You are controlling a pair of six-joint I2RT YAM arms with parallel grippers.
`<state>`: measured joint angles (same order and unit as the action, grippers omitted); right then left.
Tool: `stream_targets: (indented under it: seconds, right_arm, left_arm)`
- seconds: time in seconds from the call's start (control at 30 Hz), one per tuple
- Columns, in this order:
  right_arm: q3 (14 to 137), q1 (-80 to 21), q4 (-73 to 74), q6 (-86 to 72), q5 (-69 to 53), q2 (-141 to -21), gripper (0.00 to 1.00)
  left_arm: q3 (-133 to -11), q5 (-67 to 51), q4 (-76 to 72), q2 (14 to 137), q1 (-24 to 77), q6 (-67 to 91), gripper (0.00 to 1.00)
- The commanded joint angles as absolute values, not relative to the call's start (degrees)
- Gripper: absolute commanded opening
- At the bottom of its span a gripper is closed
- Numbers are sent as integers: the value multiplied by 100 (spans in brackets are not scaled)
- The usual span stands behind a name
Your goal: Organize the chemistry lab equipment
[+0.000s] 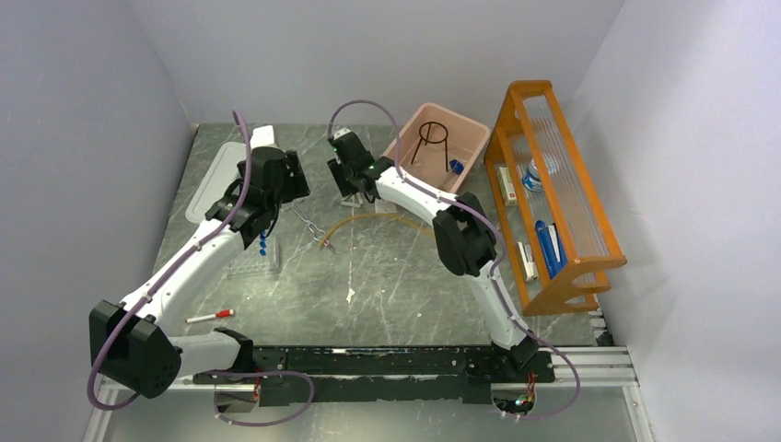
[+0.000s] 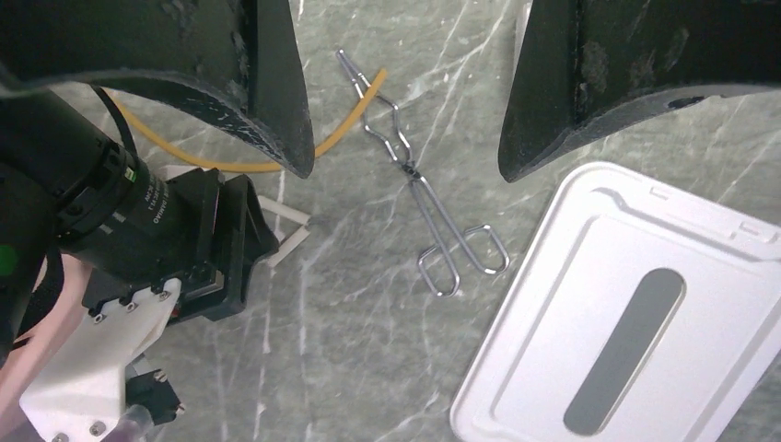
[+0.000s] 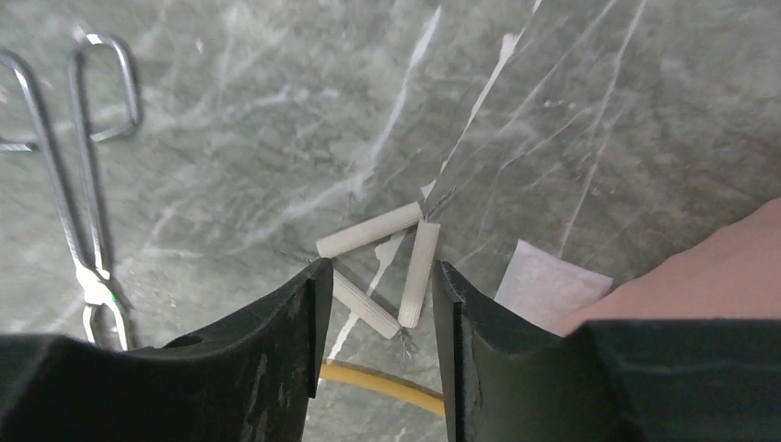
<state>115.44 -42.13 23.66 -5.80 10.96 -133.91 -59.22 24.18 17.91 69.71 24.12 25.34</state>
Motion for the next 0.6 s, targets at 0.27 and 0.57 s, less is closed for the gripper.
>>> stream_targets:
  seconds: [0.27,0.57]
  right_arm:
    - [11519,-4315,2804,795,-205,-13743,47]
    - [11855,-4314,3073,1071,-479,-14206,45]
  left_arm:
    - [-6058,2565,2018,7179,2338,2613,79]
    - [-6108,2477,2030,7261,2321,2549,79]
